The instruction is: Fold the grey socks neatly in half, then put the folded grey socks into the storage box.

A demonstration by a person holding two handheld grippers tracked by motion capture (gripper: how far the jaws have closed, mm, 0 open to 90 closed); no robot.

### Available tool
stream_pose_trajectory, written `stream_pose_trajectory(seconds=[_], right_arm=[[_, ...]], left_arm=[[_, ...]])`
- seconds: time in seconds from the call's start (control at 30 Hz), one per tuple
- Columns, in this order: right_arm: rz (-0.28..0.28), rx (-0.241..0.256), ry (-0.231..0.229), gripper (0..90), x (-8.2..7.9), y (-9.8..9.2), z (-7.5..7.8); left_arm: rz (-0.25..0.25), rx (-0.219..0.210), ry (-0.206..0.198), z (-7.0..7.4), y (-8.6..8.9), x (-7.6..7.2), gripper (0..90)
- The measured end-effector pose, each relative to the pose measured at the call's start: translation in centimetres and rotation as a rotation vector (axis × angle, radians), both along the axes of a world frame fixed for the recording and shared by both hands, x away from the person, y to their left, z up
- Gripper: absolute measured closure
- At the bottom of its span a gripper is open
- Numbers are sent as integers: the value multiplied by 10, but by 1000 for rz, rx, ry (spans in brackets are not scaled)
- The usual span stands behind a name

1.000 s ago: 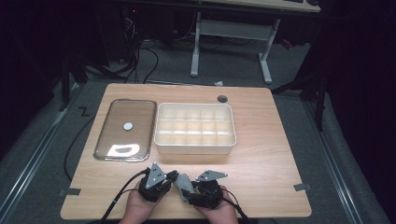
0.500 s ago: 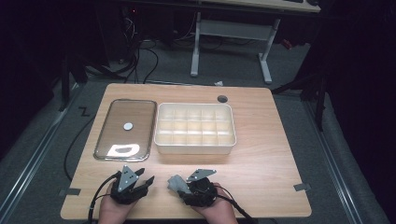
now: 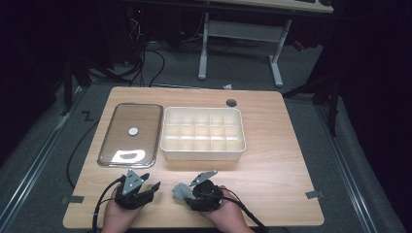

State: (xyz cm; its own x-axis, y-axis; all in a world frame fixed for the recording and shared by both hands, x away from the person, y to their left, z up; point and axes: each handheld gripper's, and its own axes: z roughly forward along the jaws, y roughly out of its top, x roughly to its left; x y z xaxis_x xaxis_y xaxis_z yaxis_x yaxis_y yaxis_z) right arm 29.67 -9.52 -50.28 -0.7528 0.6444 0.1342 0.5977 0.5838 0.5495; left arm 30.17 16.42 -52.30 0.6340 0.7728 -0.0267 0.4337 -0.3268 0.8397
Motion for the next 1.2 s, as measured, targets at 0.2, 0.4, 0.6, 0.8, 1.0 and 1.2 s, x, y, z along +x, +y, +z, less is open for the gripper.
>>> stream_pose_trajectory(seconds=[0.2,0.4,0.6,0.8,1.0,1.2], right_arm=[[8,-30,-34,689,-1,-1,9],[-51,-42,-55,689,5,-28,25],[-105,-51,-66,689,9,-50,28],[-154,-66,-82,688,9,-70,30],[-169,-74,-94,688,8,-85,34],[-206,-76,-101,688,11,-106,43]], left_arm=[[-10,-15,1,0,2,0,431],[-4,-32,4,-1,4,2,390],[-9,-38,1,0,7,2,384],[-8,-47,6,-1,5,1,389],[-16,-31,5,-3,-1,2,392],[-19,-27,2,-4,-1,2,390]])
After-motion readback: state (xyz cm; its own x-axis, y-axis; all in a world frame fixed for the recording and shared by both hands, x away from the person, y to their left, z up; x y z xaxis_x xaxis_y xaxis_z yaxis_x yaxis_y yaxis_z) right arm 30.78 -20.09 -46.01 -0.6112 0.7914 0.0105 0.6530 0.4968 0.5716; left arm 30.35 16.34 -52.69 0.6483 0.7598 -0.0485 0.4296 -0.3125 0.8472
